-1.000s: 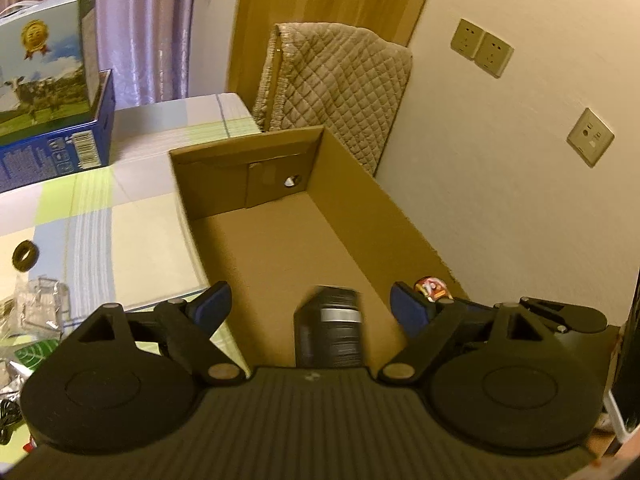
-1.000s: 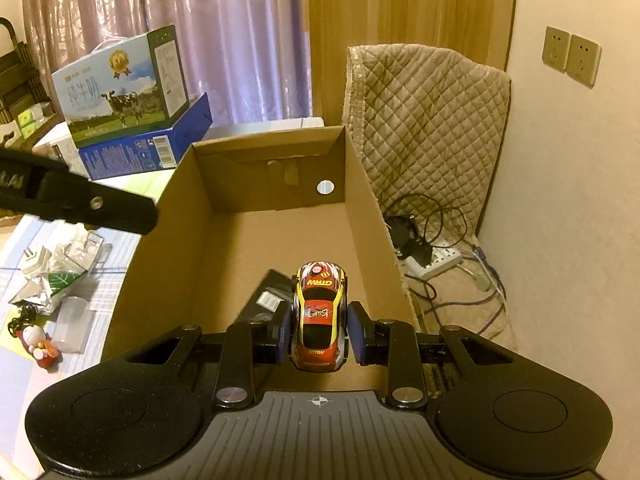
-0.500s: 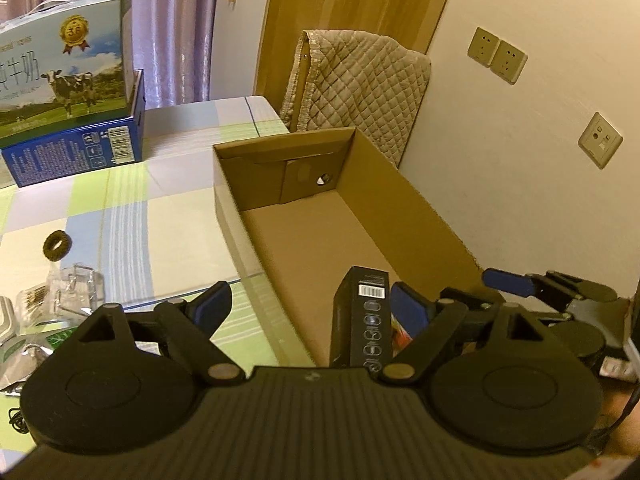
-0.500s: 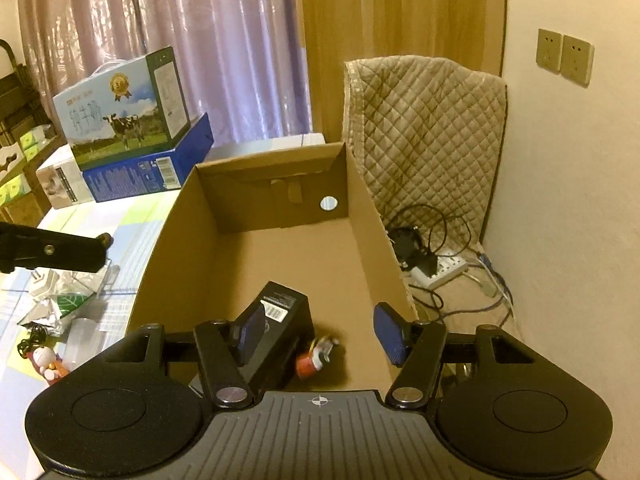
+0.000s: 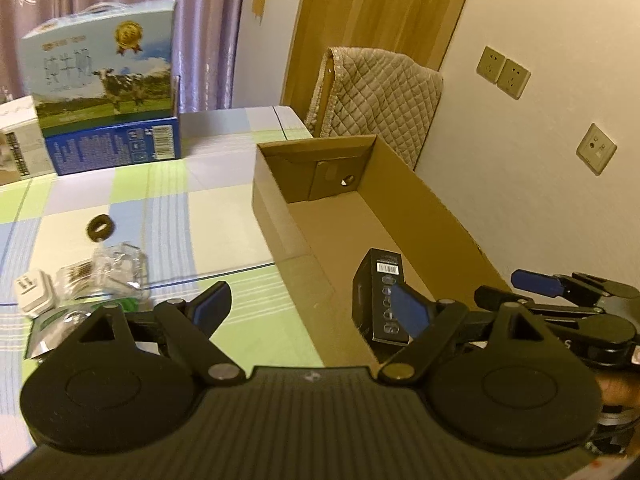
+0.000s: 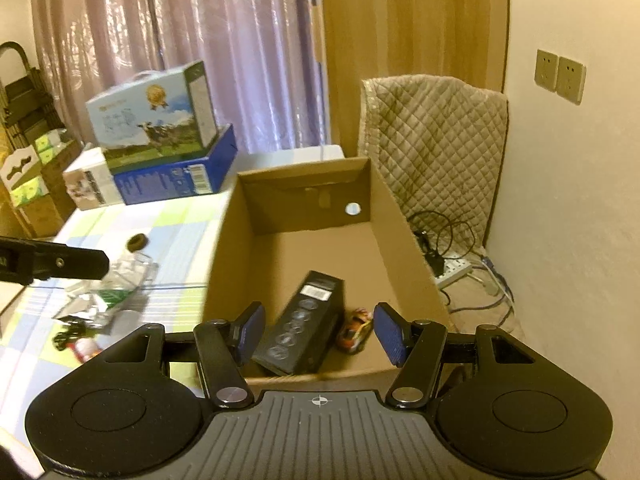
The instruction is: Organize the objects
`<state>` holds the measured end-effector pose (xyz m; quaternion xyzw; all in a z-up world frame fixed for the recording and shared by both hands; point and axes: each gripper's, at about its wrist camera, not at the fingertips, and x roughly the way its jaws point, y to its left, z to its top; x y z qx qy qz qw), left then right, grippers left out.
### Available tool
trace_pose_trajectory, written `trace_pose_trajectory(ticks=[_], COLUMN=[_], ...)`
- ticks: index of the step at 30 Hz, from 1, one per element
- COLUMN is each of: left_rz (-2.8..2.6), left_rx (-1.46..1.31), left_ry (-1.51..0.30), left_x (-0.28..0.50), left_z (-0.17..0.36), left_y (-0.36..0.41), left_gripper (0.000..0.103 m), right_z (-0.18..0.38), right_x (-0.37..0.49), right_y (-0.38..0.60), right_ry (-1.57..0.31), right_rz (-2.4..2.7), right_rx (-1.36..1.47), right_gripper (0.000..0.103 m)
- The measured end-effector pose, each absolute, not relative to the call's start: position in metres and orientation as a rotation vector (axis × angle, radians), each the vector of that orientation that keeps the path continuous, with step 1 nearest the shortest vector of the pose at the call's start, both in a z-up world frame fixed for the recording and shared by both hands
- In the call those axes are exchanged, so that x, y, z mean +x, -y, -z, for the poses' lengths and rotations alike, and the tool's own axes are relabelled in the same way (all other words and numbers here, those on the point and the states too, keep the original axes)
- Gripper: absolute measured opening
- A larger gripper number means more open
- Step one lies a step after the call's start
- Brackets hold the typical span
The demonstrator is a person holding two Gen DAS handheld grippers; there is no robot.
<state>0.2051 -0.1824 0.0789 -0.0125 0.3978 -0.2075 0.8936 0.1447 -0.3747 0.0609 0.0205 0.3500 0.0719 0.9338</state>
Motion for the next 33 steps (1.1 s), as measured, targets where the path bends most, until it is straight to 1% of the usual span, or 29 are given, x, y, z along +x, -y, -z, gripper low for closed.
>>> trace_pose_trajectory(ticks=[5,11,15,16,21,27,33], left_rz=[0.408,0.362,0.298,0.281,0.165,0.055,0.035], left_rx=[-0.017,0.006,0.034,0.043,0.045,0.029,0.019], left_ry=[-0.787,-0.739,-0.721,-0.721,-0.741,-0.763,-0.796], left_x=[0.176,0.141,0.115,0.110,0.086,0.069,0.063], left_z=[-0.090,-0.098,-0.092,-0.089,-0.073,-0.059,-0.049], left_y=[0.158,0.120,0.086,0.077,0.028,-0.021,-0.036], left_gripper=[0.086,0.091,0.095,0.098,0.102,0.102,0.102], right_z=[-0.074,-0.081,-0.076,-0.074,-0.059,-0.043,-0.033], right_x=[0.121,0.095,0.085,0.082,0.079,0.077,0.075], right_y=[0.349,0.316,0.293,0.287,0.263,0.245,0.238], right_ry=[-0.697,-0.671,-0.677,-0.681,-0.709,-0.741,-0.755], right_rz=[-0.188,-0.249,-0.292,-0.303,-0.351,-0.378,-0.394], right_rx=[0.045,0.090,0.109,0.112,0.117,0.122,0.118], right_gripper=[0.058,0.058,0.058,0.058,0.058,0.058,0.058])
